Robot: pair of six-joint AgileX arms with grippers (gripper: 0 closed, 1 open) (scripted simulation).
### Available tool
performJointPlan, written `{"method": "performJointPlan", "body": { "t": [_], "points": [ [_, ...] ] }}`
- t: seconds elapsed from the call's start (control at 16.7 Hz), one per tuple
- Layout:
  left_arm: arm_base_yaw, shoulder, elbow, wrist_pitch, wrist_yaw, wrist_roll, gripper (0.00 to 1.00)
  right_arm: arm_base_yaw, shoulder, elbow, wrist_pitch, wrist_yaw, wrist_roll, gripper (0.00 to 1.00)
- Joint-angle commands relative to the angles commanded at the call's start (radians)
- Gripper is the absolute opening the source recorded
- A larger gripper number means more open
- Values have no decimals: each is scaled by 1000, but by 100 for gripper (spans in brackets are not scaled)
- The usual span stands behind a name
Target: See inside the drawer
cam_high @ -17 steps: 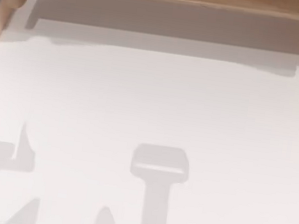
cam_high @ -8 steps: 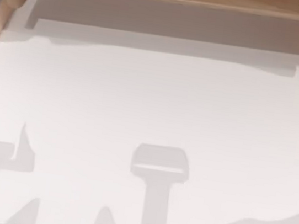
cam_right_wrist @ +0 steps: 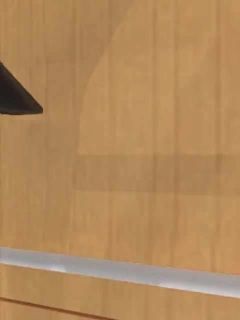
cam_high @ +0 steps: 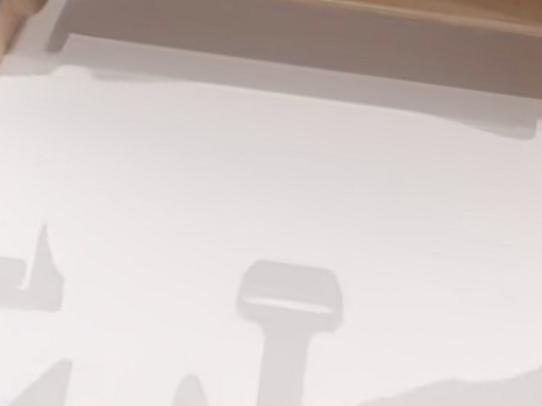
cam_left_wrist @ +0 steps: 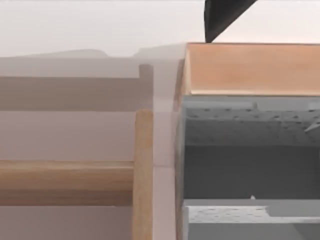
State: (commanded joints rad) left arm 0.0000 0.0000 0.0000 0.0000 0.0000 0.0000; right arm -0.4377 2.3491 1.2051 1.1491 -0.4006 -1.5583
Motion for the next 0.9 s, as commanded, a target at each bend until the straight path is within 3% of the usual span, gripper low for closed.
{"method": "performJointPlan", "body": {
  "t": [0.24, 0.9],
  "points": [
    [0, 0, 0, 0, 0, 0, 100, 2, 4, 9, -5, 2, 0, 100],
    [0, 0, 0, 0, 0, 0, 100, 2, 4, 9, -5, 2, 0, 17]
  ]
}}
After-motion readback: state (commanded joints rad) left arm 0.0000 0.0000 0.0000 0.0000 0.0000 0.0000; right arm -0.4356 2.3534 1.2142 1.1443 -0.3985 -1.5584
